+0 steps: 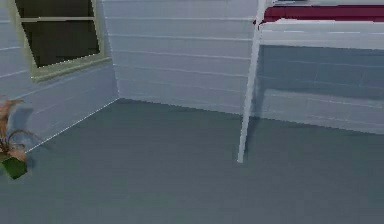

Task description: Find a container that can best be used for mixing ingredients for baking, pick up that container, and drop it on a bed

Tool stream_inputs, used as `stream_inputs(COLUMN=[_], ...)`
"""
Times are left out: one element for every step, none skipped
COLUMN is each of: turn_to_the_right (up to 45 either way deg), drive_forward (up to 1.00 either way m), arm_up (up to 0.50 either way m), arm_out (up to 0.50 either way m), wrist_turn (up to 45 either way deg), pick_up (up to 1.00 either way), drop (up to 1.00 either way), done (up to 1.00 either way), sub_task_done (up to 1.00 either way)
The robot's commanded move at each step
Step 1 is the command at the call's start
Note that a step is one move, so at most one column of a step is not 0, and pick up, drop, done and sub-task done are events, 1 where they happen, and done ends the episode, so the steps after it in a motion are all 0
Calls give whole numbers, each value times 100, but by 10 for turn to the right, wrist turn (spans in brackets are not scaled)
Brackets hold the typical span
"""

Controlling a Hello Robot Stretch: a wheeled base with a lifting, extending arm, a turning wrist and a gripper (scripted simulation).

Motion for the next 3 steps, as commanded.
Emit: stream_inputs(turn_to_the_right=[0,450,0], drive_forward=[5,0,0], arm_up=[0,0,50], arm_out=[0,0,0], wrist_turn=[0,0,0], pick_up=[0,0,0], drop=[0,0,0], done=[0,0,0], sub_task_done=[0,0,0])
